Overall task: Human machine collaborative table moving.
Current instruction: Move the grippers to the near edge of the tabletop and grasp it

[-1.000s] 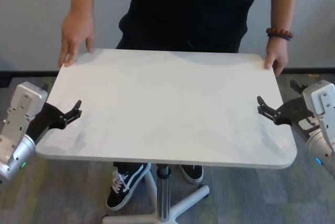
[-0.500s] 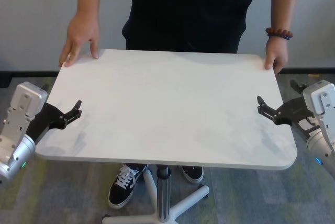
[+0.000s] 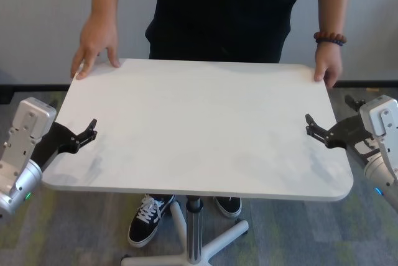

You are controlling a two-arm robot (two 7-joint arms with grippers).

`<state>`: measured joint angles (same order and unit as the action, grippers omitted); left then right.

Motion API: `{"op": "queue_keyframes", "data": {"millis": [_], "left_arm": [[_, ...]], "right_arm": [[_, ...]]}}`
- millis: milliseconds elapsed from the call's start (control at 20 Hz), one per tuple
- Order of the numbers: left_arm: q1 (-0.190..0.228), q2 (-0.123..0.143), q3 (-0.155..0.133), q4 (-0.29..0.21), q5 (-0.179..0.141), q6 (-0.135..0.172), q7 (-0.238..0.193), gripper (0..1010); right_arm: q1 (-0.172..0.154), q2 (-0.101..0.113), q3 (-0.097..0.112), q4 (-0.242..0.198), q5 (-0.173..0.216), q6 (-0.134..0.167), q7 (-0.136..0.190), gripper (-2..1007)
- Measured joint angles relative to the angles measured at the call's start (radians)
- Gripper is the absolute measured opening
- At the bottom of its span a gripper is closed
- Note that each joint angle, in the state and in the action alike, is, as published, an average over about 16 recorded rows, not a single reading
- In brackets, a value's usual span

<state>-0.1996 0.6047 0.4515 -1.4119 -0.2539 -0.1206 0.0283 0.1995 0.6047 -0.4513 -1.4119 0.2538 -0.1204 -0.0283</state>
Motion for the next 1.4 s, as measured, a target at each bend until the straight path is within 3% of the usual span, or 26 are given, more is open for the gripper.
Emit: {"op": "queue_keyframes", "data": {"millis": [850,1100,1400], "left_arm": [[0.001,0.002,0.000,-0.004,0.007,0.002,0.006,1003],[0.015,0.022,0.003,-0.039,0.053,0.014,0.028,1003],[0.062,0.074,0.006,-0.125,0.142,0.026,0.060,1003]], "right_arm": [[-0.001,0.002,-0.001,-0.004,-0.007,0.002,0.000,1001],[-0.012,0.013,-0.005,-0.030,-0.035,0.013,-0.004,1001],[-0.047,0.034,-0.007,-0.090,-0.077,0.031,-0.009,1001]]}}
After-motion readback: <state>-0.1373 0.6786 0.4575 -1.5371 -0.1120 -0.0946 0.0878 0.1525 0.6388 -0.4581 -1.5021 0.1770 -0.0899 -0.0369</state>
